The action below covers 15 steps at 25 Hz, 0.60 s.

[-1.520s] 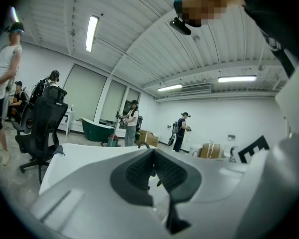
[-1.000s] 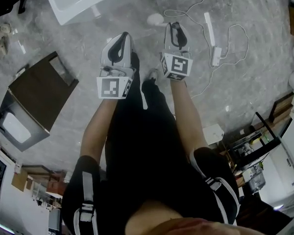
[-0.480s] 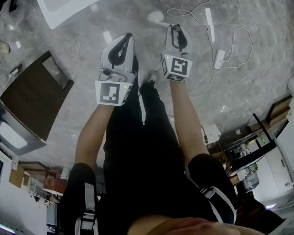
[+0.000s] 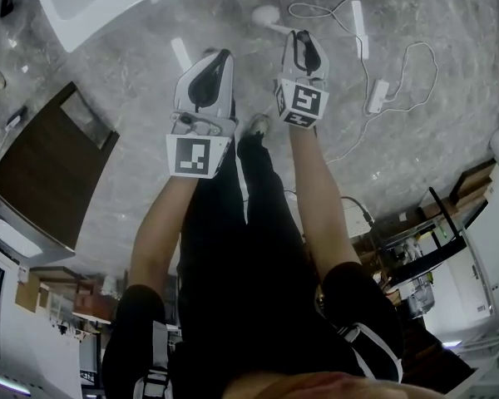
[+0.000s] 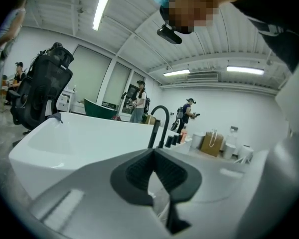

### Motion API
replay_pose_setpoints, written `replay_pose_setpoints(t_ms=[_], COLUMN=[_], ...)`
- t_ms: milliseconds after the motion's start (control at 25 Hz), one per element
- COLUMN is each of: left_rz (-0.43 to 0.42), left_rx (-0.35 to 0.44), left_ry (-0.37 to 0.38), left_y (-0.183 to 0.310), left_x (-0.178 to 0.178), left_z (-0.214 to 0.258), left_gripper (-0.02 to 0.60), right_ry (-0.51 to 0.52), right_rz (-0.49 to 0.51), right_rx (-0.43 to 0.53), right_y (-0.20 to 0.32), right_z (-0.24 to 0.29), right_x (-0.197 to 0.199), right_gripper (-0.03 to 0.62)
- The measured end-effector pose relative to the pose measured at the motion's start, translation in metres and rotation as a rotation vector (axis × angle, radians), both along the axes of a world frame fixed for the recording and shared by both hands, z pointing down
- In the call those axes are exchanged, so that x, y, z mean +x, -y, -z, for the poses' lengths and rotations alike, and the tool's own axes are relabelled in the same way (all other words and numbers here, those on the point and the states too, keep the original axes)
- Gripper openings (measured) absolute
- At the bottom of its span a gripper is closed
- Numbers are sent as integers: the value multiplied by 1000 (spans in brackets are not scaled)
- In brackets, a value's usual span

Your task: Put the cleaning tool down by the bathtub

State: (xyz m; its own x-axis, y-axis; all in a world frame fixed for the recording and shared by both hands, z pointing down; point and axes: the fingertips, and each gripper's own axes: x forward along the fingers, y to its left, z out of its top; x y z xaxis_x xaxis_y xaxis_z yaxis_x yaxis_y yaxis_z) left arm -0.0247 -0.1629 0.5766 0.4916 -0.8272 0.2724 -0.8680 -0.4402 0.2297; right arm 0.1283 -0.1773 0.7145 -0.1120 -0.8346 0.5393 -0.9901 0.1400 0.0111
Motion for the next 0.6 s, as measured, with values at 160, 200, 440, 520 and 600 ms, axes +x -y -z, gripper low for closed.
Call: replay_pose_setpoints(t_ms=[160,200,440,520,600], left_rz=[5,5,28,38,38], left_rx=[-28,-28,-39,-43,-52], left_ry=[2,1,0,-2,-2], left_y=[1,1,6,9,10], left_x=[-3,-4,-9,-9,-11], left_z=[-24,-27,-43,-46,-50], left_gripper=[9,9,9,9,9], right_ry=[-6,-8,-11,-9,-13], right_rz=[0,2,7,1,-3], right_rx=[-12,-16,-41,-53,-67], right_y=[3,3,5,7,7], right_z=[-23,-28,-56,-64,-74], right_x=[-3,-4,-9,-8,-9], right_gripper=[97,97,97,97,97])
